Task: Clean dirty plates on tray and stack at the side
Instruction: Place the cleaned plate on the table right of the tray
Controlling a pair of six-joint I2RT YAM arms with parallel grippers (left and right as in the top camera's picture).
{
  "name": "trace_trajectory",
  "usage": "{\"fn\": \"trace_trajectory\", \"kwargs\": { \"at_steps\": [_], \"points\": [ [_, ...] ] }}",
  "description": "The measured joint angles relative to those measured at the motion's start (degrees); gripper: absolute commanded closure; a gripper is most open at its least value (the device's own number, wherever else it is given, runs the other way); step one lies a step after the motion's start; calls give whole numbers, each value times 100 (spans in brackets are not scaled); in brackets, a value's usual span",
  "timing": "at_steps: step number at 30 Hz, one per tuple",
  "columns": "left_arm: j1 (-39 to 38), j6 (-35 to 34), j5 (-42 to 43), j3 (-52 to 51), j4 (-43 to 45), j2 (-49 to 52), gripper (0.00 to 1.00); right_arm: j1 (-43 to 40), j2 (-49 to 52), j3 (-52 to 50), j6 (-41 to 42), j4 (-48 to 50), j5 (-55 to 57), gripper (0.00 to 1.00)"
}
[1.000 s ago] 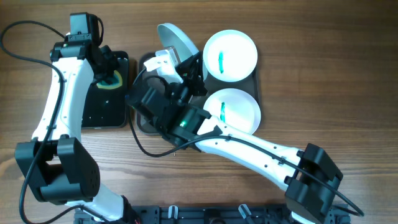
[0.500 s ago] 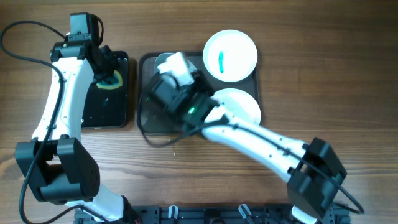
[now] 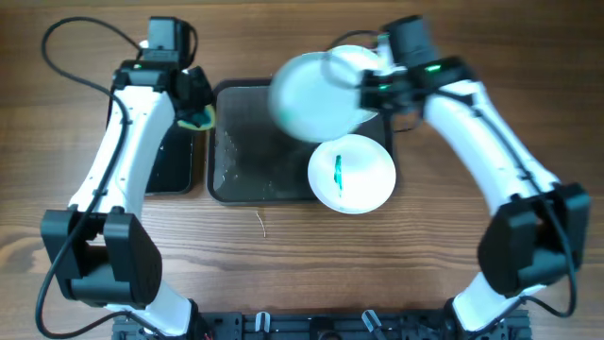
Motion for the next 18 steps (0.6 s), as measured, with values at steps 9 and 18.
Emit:
{"fn": "trace_trajectory", "kwargs": {
  "at_steps": [9, 18],
  "points": [
    [-208, 0, 17, 0, 131, 0, 96, -1998, -107, -791, -92, 48, -50, 96],
    [-208, 0, 17, 0, 129, 138, 96, -3366, -107, -1871, -72, 903, -269, 96]
  ]
}}
